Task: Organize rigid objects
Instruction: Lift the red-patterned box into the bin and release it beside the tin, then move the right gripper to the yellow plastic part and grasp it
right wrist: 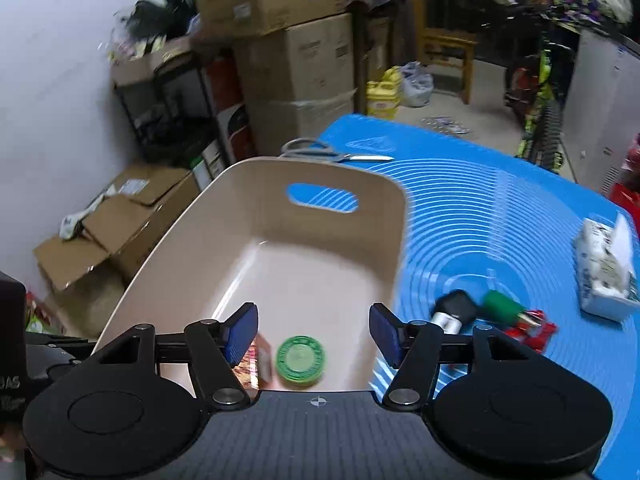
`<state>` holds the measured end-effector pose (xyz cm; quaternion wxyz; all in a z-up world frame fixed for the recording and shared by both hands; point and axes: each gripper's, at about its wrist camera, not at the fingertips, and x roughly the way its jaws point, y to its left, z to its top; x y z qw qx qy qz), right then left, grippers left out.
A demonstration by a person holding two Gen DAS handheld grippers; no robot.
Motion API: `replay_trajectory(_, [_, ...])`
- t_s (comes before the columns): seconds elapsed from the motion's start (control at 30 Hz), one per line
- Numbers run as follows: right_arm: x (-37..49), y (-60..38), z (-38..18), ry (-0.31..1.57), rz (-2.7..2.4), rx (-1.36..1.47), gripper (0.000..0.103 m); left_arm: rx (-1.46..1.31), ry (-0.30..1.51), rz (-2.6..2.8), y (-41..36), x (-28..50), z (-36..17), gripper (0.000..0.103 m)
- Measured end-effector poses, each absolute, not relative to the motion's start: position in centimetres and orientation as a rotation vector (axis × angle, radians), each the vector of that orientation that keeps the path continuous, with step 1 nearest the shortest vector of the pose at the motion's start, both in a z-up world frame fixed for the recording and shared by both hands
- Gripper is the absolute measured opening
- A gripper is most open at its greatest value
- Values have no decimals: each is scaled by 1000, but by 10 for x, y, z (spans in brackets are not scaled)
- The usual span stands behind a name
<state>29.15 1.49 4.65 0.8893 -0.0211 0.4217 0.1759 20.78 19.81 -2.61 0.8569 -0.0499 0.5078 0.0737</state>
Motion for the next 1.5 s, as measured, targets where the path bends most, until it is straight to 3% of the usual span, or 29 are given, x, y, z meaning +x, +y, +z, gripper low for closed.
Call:
replay_trajectory(0.27, [279,-41,43,874,250,-11,70,-103,1067,156,198,208,-26,8])
replay_trajectory(0.83, [284,-64,-66,1099,140,-76,70,-102,1067,155,204,207,-25,8])
replay_trajectory(1.5, [292,-64,-87,1148,144,-7,68,-100,1067,155,205,207,-25,8])
